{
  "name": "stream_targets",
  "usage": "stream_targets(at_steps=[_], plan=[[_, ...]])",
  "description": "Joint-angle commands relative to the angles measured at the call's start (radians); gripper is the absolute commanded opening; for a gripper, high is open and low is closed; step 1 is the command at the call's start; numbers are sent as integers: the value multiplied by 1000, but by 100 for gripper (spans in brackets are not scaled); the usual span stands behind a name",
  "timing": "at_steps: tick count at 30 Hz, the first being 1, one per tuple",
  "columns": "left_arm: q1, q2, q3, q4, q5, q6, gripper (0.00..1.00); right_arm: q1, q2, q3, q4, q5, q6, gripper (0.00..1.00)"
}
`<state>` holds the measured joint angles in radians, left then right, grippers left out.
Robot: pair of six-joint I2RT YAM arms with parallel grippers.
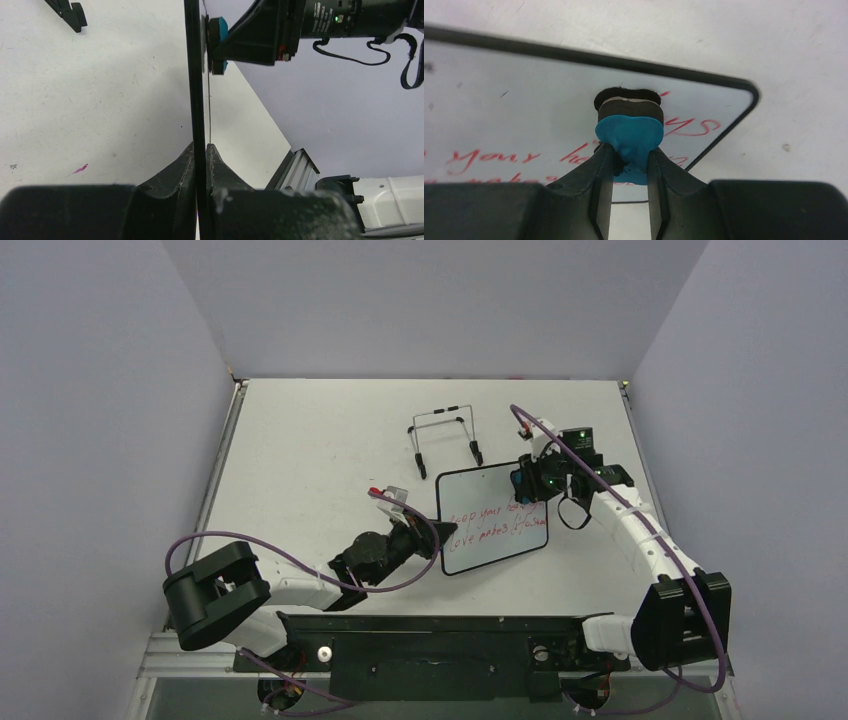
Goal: Erase the whiteboard
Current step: Erase the whiteboard at the center of the board.
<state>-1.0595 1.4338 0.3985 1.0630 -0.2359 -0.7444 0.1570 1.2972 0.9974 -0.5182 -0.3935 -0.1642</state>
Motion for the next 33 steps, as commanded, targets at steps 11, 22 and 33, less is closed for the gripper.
stream_targets(at_steps=[11, 22, 33], plan=[[-4, -28, 56, 32, 33, 45, 0, -2, -92, -7, 34, 4, 20, 0], [-5, -17, 58, 45, 40, 41, 0, 16, -70, 1, -138, -151, -171, 0], [-5, -21, 54, 48, 44, 40, 0, -63, -27, 84, 12, 32, 40, 0]])
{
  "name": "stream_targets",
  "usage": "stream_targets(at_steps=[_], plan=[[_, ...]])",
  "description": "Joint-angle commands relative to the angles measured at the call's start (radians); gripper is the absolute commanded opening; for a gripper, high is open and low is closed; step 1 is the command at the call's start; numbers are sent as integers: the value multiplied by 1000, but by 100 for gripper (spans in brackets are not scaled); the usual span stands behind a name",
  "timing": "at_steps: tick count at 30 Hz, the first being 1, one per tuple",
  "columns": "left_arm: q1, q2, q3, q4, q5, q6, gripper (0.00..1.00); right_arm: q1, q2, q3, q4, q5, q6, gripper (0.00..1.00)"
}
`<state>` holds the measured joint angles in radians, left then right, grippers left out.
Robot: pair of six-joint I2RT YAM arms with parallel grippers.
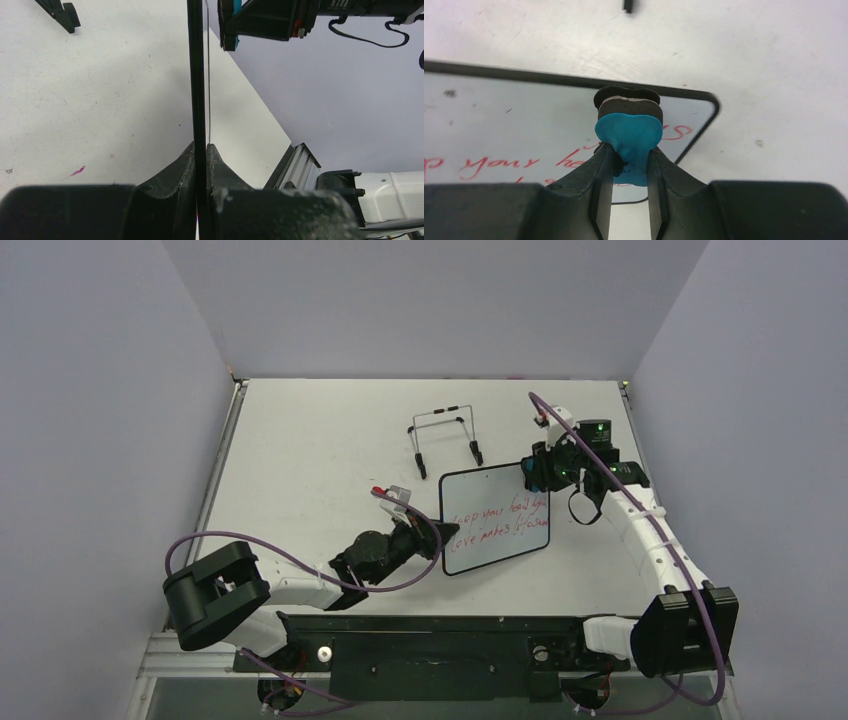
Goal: Erase the whiteboard
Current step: Erase the whiteboard at the center of the board.
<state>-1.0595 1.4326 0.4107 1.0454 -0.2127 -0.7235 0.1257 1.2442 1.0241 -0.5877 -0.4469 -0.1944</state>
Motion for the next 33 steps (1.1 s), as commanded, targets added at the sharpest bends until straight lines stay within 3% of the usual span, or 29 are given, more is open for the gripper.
stream_targets(at_steps=[1, 12, 15, 25, 28, 33], plan=[[-5, -20, 42, 66, 21, 18, 0, -36, 41, 58, 75, 87, 59, 0], [-5, -17, 37, 80, 25, 21, 0, -5, 63, 16, -192, -92, -248, 0], [-5, -16, 39, 79, 26, 21, 0, 15, 48, 22, -198, -105, -262, 0], [-5, -32, 37, 65, 29, 26, 0, -43, 117, 129, -38, 50, -52, 0], [-5, -33, 39, 66, 32, 26, 0, -47, 130, 117, -60, 49, -86, 0], [-4, -33, 36, 72, 37, 26, 0, -38, 115, 64, -212, -59, -287, 0]])
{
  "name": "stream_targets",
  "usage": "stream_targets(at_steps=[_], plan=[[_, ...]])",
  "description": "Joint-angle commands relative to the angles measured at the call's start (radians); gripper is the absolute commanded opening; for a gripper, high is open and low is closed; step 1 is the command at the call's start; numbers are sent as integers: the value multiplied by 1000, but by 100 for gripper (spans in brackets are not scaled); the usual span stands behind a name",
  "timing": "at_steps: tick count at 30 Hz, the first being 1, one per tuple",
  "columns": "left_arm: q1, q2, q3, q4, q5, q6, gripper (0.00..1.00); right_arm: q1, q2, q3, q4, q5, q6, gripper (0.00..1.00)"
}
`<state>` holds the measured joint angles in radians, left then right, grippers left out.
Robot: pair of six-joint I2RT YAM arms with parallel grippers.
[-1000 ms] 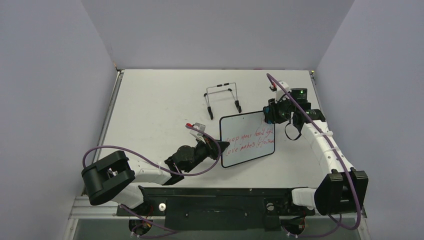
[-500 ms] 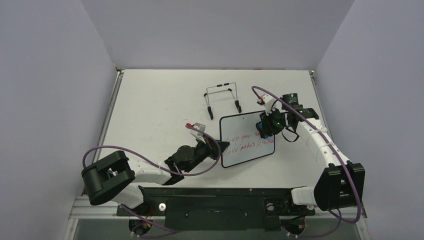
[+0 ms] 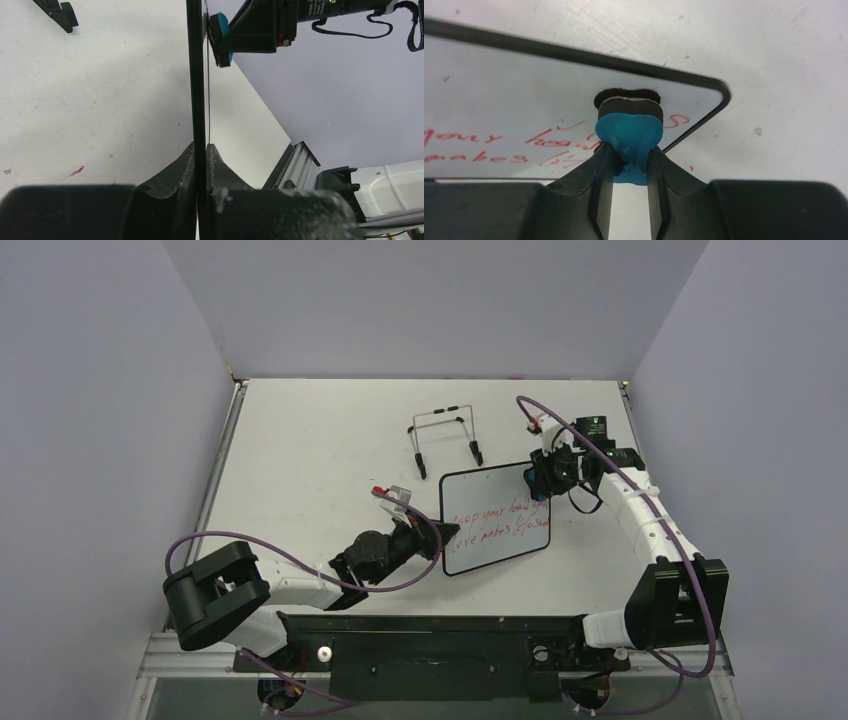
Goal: Erase the whiteboard
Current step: Erase the whiteboard at the center of the board.
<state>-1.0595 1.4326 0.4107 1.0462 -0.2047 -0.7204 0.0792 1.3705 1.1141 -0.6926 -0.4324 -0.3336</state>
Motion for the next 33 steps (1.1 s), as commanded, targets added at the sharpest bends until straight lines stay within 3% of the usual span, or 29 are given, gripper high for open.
stream_targets(at_steps=[1, 7, 15, 20, 29, 33], plan=[[-4, -33, 36, 74, 29, 23, 0, 13, -10, -32, -156, -98, -173, 0], [-4, -30, 34, 78, 30, 22, 0, 81, -48, -62, -205, -129, -278, 0], [-4, -34, 31, 79, 32, 19, 0, 15, -6, 64, -26, -28, -50, 0], [-4, -34, 27, 84, 33, 18, 0, 4, 22, 72, -9, 24, -16, 0], [-4, -29, 22, 98, 34, 14, 0, 101, 11, -40, -162, -17, -208, 0], [-4, -23, 22, 101, 37, 13, 0, 135, -11, -50, -149, -1, -198, 0]])
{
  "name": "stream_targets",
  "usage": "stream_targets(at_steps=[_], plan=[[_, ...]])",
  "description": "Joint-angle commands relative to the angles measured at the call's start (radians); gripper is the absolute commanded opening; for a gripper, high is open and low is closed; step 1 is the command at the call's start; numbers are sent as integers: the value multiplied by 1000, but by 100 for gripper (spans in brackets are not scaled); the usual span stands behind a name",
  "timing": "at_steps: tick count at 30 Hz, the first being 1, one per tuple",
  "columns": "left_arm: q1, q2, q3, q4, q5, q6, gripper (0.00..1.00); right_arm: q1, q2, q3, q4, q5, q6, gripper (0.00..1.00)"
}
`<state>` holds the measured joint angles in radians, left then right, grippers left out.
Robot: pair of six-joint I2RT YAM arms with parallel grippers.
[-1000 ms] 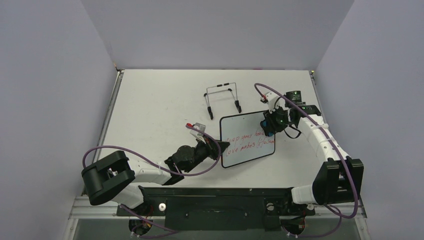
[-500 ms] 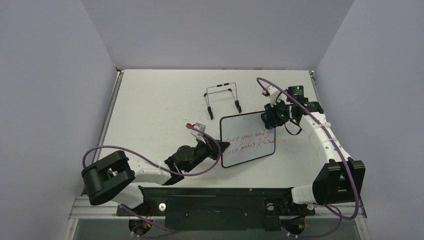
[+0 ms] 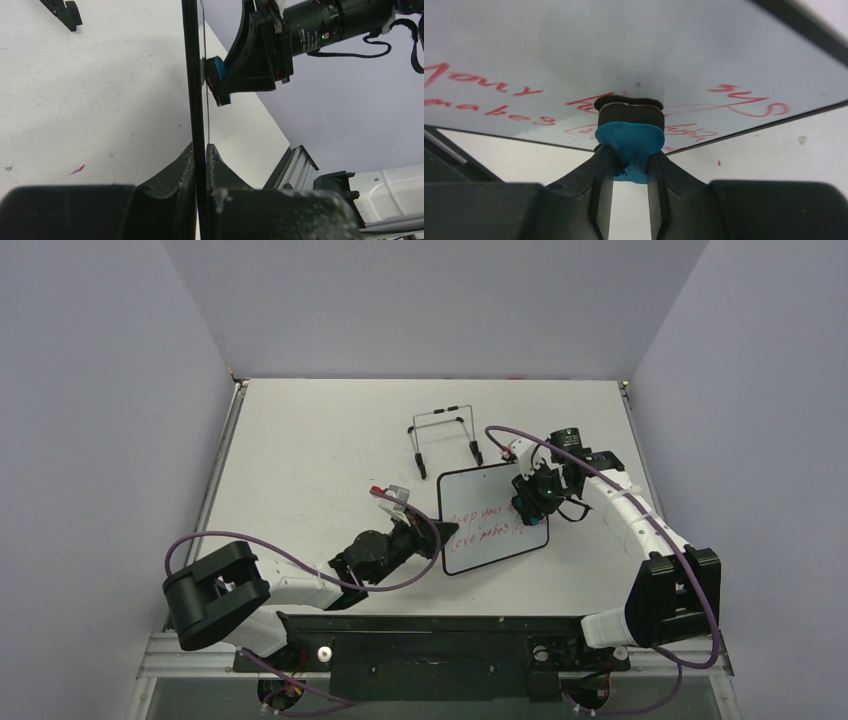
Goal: Erase the whiteboard
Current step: Erase the whiteboard at the center of the board.
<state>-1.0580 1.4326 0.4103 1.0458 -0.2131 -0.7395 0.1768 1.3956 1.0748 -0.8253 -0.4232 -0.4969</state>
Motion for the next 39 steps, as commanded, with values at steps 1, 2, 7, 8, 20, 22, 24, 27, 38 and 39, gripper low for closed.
stream_targets(at_steps=[1, 2, 7, 8, 20, 22, 24, 27, 38, 39], plan=[[-5, -24, 22, 102, 45, 31, 0, 36, -35, 3, -5, -7, -19, 0], [-5, -24, 22, 102, 45, 31, 0, 27, -34, 10, 7, 5, -7, 0], [-5, -31, 19, 99, 44, 31, 0, -62, -19, 81, 132, 36, 123, 0], [-5, -32, 19, 99, 44, 31, 0, -70, -18, 87, 145, 41, 134, 0], [-4, -33, 20, 95, 47, 31, 0, -17, 33, 83, 66, -51, 90, 0], [-3, -32, 19, 96, 46, 32, 0, 30, 22, 51, 19, -81, 33, 0], [-2, -35, 18, 96, 43, 30, 0, 62, -4, 9, 13, -99, -3, 0], [0, -39, 12, 98, 37, 23, 0, 54, -46, -30, 42, -84, -1, 0], [3, -42, 6, 105, 25, -5, 0, -110, -69, -63, 340, -35, 218, 0], [3, -40, 6, 107, 26, -8, 0, -103, -67, -56, 340, -44, 222, 0]])
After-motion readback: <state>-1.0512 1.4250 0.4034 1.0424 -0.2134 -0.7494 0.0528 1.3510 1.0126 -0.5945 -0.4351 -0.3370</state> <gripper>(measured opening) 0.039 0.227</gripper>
